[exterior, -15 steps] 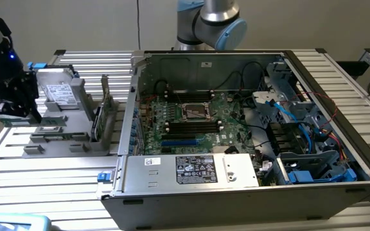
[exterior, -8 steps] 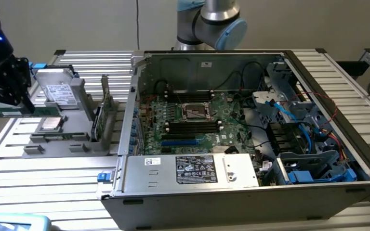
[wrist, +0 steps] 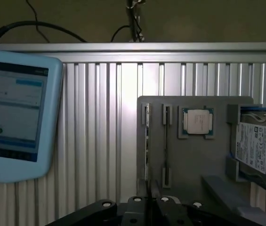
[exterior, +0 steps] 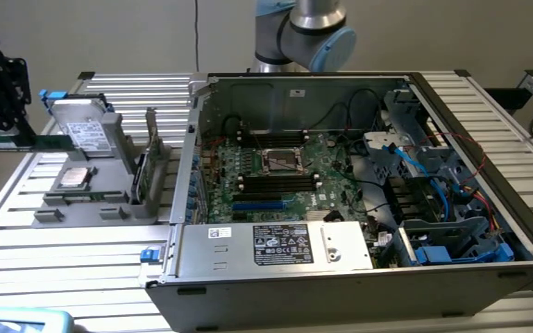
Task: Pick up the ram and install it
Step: 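Pick up the ram and move it above insertion slot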
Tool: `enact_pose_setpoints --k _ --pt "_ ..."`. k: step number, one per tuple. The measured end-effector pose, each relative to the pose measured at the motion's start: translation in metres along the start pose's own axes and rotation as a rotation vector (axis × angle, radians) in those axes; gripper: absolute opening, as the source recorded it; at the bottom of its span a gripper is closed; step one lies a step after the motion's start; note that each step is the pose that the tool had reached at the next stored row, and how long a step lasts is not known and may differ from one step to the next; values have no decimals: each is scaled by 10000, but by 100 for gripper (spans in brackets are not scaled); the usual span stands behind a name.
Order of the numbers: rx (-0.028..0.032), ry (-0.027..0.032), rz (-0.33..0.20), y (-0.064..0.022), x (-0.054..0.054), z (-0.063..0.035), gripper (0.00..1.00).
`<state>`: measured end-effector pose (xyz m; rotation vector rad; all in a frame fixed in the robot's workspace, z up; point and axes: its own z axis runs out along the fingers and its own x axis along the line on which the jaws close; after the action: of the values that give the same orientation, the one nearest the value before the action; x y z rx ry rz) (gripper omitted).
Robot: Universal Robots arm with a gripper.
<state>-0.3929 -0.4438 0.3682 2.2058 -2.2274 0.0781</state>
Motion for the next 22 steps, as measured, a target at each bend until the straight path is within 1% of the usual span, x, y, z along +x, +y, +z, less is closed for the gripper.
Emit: enact_pose_setpoints --k 6,7,14,22 --pt "-21 2 -2 -68 139 -265 14" --pt "-21 0 -2 -74 148 -280 14" --pt "-22 0 -4 -82 155 -283 14" --pt "0 -5 -1 -294 256 -284 14"
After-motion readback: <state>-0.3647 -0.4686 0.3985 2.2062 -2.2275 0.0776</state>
